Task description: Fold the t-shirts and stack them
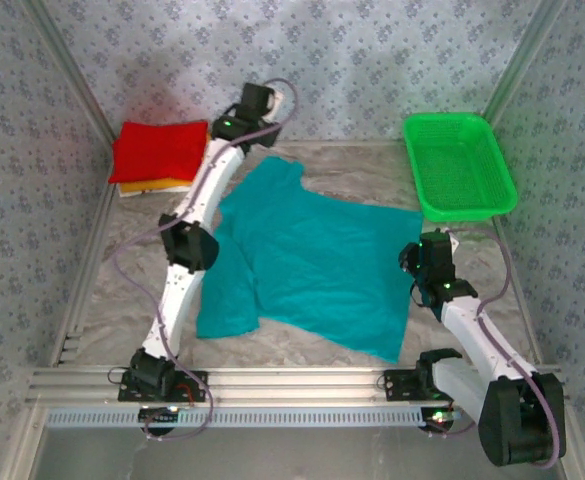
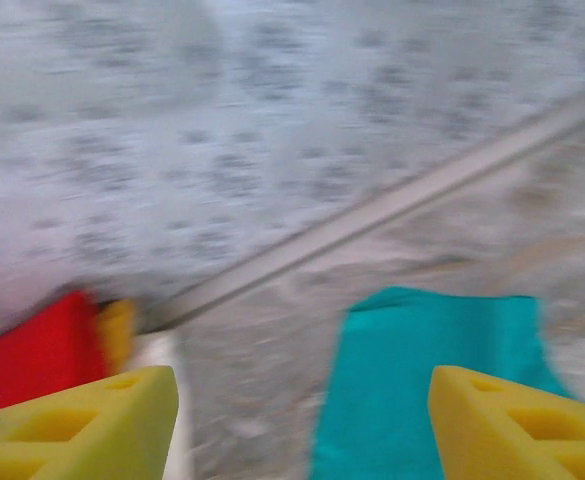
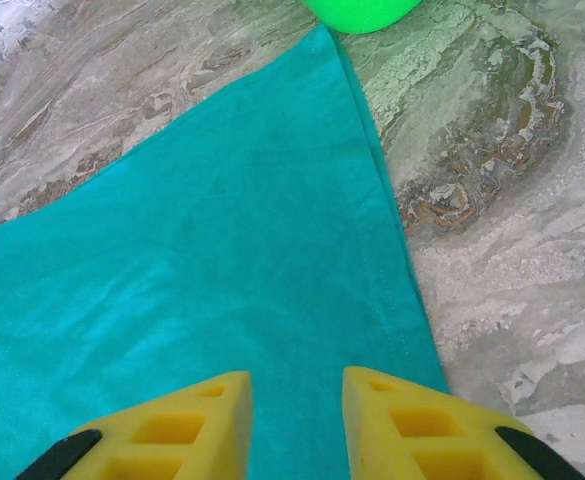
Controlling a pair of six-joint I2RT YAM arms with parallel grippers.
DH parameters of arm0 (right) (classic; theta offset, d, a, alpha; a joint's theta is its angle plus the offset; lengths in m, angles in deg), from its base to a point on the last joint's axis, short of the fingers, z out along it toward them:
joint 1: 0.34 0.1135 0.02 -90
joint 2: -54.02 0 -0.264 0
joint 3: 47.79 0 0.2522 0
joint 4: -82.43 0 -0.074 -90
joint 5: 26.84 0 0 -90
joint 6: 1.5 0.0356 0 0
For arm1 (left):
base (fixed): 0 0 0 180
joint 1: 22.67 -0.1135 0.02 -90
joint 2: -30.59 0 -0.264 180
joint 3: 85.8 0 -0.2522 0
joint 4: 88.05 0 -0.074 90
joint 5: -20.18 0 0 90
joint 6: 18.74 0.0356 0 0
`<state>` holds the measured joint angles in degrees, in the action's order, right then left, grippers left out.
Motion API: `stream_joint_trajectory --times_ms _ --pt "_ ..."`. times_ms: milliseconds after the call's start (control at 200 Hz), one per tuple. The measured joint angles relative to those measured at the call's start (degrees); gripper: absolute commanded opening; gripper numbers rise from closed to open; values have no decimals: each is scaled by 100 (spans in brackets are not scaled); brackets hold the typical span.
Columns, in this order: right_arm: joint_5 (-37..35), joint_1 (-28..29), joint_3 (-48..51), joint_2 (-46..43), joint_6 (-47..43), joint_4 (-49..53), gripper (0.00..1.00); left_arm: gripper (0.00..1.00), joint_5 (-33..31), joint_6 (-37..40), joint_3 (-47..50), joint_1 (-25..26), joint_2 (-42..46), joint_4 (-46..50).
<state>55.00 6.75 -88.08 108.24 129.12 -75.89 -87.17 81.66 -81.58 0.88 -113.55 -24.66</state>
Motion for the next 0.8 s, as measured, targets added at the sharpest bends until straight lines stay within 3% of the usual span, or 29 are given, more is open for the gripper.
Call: stream_joint_trajectory --times_ms 90,155,225,300,375,450,520,799 --pt "13 7 -81 133 -120 -4 32 64 68 -282 1180 -404 981 -28" --pt "66 39 -275 468 -262 -7 31 62 330 -555 3130 -719 2214 -632" --pt "170 105 -627 1010 -448 37 20 58 540 -822 5327 -901 3521 -1469" --pt "286 260 -1123 1681 -640 92 9 41 898 -1207 7031 -850 4468 -2028" --pt "271 498 -1609 2262 -769 177 2 25 1331 -1493 8074 -686 4754 -2597" --pt "227 787 -2079 2833 -898 286 0 8 1722 -1775 8631 -538 4542 -2940" --pt "190 975 -2494 3355 -922 444 0 2 1963 -1958 8719 -459 4085 -2990" --pt "258 988 -3950 5333 -778 1082 0 0 2142 -2664 8513 -459 3036 -3174"
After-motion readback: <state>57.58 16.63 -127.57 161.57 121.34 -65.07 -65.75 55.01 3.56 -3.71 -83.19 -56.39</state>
